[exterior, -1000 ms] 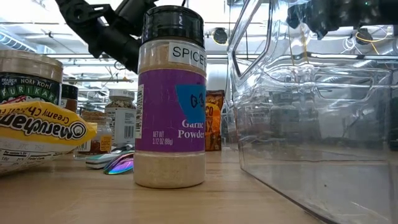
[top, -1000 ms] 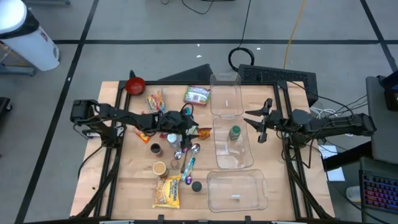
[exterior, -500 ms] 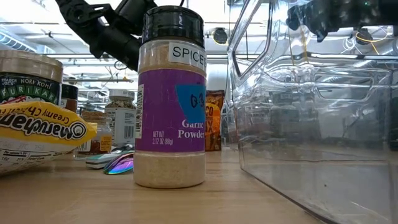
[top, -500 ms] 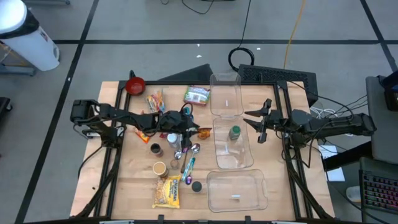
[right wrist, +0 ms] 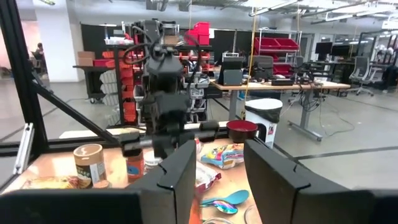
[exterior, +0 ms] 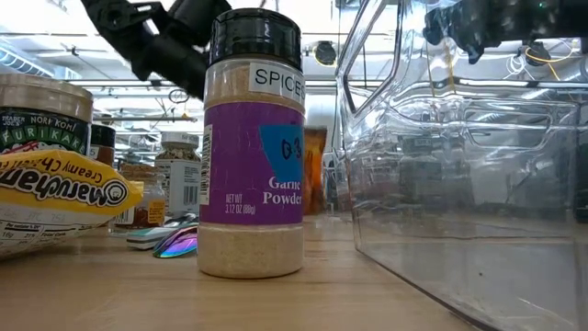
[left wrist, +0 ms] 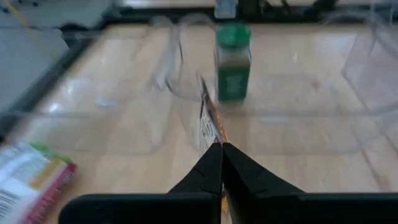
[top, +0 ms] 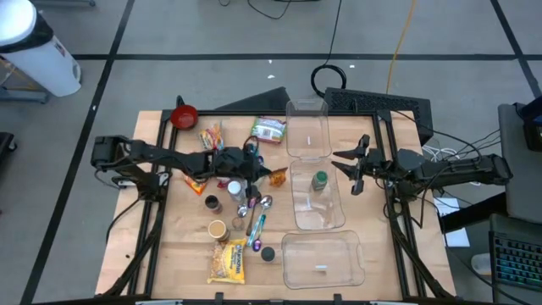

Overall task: Pick & Place Food Item
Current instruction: Put the orange seasoning pack into the middle transparent bin

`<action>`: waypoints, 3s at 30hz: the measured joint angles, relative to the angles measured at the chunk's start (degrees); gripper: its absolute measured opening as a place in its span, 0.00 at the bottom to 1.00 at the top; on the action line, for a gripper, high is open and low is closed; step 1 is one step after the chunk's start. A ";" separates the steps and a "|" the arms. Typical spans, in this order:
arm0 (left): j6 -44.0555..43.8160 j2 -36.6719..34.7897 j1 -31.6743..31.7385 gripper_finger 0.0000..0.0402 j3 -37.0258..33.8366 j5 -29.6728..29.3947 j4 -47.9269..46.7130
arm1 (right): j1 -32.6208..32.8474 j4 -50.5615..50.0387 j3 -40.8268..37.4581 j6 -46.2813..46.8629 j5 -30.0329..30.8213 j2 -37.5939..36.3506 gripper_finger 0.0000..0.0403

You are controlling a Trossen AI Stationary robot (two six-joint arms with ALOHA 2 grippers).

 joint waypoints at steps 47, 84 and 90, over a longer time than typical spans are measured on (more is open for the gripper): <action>4.57 -6.78 -6.52 0.01 8.38 -2.80 -7.31 | -2.75 26.53 13.00 2.01 -16.48 47.28 0.54; 4.22 -10.80 -5.89 0.30 8.38 -2.86 -7.43 | -13.97 24.45 -1.82 -6.87 -22.54 32.21 0.00; 4.05 -10.78 -5.89 0.30 8.38 -2.87 -7.48 | -14.16 24.39 -2.93 -6.84 -22.53 34.04 0.00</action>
